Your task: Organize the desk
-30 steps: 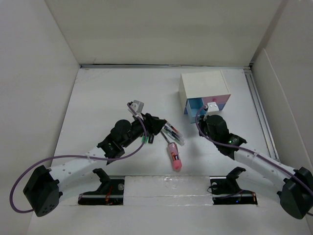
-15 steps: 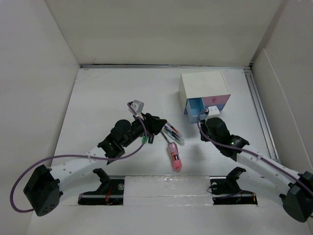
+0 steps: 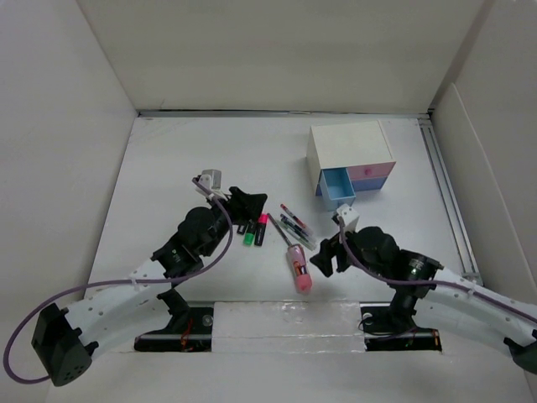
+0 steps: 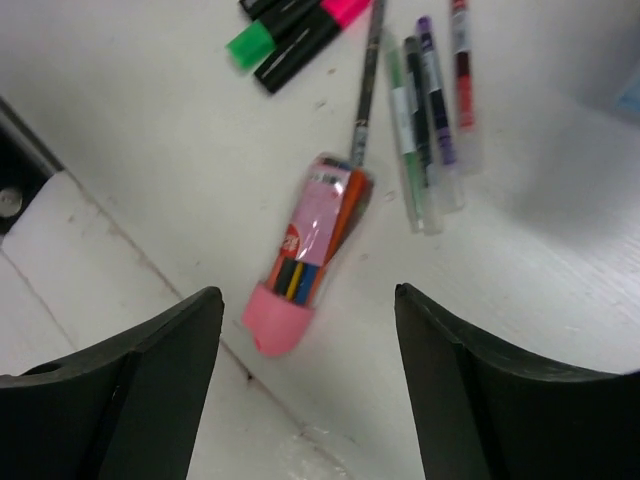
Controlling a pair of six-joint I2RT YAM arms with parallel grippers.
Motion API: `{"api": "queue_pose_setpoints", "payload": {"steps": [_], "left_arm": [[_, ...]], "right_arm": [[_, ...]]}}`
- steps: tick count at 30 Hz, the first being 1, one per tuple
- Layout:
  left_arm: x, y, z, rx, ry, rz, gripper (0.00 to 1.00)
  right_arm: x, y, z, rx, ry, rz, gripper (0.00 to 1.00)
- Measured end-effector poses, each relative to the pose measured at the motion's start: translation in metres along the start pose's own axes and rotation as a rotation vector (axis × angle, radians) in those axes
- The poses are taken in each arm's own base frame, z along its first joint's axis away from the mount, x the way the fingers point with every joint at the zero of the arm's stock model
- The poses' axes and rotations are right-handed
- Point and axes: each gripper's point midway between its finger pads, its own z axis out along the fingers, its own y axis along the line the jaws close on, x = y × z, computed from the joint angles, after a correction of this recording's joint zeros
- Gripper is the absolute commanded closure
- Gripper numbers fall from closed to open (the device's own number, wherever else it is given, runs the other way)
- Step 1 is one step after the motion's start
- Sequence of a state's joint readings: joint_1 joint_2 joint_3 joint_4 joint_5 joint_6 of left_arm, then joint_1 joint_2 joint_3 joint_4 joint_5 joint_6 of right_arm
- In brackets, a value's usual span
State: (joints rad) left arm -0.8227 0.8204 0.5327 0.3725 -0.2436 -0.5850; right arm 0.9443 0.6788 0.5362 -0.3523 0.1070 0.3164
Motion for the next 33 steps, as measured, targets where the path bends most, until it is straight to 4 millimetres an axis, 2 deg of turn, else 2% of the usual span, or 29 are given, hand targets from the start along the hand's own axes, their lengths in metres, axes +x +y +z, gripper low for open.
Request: {"api": "queue_pose_setpoints", "payload": {"steps": [3, 7, 11, 17, 20, 25, 27, 30, 33], "left_arm": [[-0.004, 0.005, -0.004, -0.029, -0.014, -0.018, 0.48], [-0.006, 0.006, -0.006, -0.036, -0.02, -0.031, 0.48], [-0.003, 0.006, -0.006, -0.037, -0.009, -0.029, 0.48], [-0.001, 0.005, -0.006, -0.03, 0.002, -0.029, 0.48], [-0.001, 0.005, -0.007, -0.027, 0.005, -0.029, 0.48], [0.0, 0.004, -0.007, -0.021, 0.009, -0.028, 0.48], [0.001, 0.003, -0.007, -0.018, 0.011, -0.028, 0.48], [0.001, 0.003, -0.007, -0.015, 0.013, -0.027, 0.48], [0.001, 0.002, -0.007, -0.011, 0.014, -0.025, 0.48]], "right_arm": [[0.027, 0.02, 0.006, -0.066, 0.064, 0.0, 0.2], [0.068, 0.042, 0.02, -0.082, 0.192, -0.049, 0.19], [0.095, 0.049, 0.031, -0.039, 0.262, -0.082, 0.22], [0.094, 0.041, 0.047, 0.057, 0.223, -0.009, 0.27], [0.092, 0.041, 0.053, 0.078, 0.203, 0.022, 0.33], [0.111, 0.036, 0.064, 0.127, 0.251, 0.031, 0.39], [0.121, 0.032, 0.065, 0.149, 0.28, 0.026, 0.48], [0.122, 0.033, 0.064, 0.159, 0.281, 0.033, 0.66], [0.12, 0.032, 0.057, 0.166, 0.281, 0.033, 0.74]]}}
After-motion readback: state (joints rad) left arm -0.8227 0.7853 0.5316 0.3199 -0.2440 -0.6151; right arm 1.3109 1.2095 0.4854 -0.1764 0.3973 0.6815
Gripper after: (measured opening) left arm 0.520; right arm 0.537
